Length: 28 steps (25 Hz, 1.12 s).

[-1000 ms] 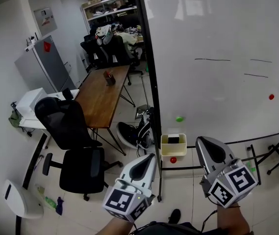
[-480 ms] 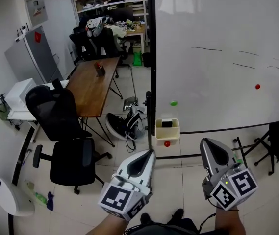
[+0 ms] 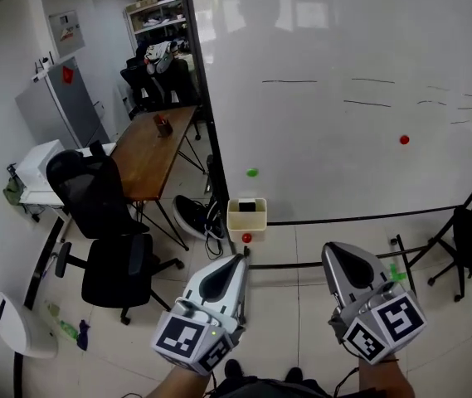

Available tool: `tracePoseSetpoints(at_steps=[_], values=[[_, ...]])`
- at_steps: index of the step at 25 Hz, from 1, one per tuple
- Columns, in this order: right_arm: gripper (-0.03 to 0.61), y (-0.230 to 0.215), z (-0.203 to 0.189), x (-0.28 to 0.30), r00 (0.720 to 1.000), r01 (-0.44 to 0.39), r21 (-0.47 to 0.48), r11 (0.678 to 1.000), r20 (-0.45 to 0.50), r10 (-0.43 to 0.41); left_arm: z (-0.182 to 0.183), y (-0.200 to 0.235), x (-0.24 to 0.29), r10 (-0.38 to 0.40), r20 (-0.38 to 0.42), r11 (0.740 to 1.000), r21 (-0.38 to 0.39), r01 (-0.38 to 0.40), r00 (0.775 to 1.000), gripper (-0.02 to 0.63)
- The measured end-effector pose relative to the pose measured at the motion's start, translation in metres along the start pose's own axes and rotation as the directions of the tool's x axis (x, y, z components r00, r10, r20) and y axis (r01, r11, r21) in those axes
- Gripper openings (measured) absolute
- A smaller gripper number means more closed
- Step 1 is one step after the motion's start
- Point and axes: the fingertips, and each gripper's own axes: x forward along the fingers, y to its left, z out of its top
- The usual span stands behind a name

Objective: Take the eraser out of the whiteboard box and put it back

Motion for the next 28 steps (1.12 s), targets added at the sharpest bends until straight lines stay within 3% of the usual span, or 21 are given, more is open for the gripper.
tracePoseSetpoints(at_steps=[8,17,22,28], values=[[0.015,-0.026,0.003,-0.056,1.0,-0.018,0.042,0.999,0.014,0.017,-0.007,-0.059,-0.008,0.018,-0.017,1.0,0.025,-0.018,1.0,0.028],[0.015,0.022,0.002,-0.069,0.997,0.074,0.049,0.996,0.012,-0.075,0.005,-0.047,-0.056,-0.067,0.008,0.996,0.052,0.066,0.998,0.028],[0.015,0.037,-0.007,-0.071,0.991,0.132,0.023,0.991,-0.005,-0.132,-0.008,-0.031,-0.067,-0.115,-0.016,0.993,0.01,0.115,0.993,0.028],[0.015,0.032,-0.003,-0.108,0.989,0.148,0.019,0.989,-0.001,-0.148,-0.007,-0.06,-0.075,-0.124,-0.009,0.992,0.021,0.124,0.992,0.028]])
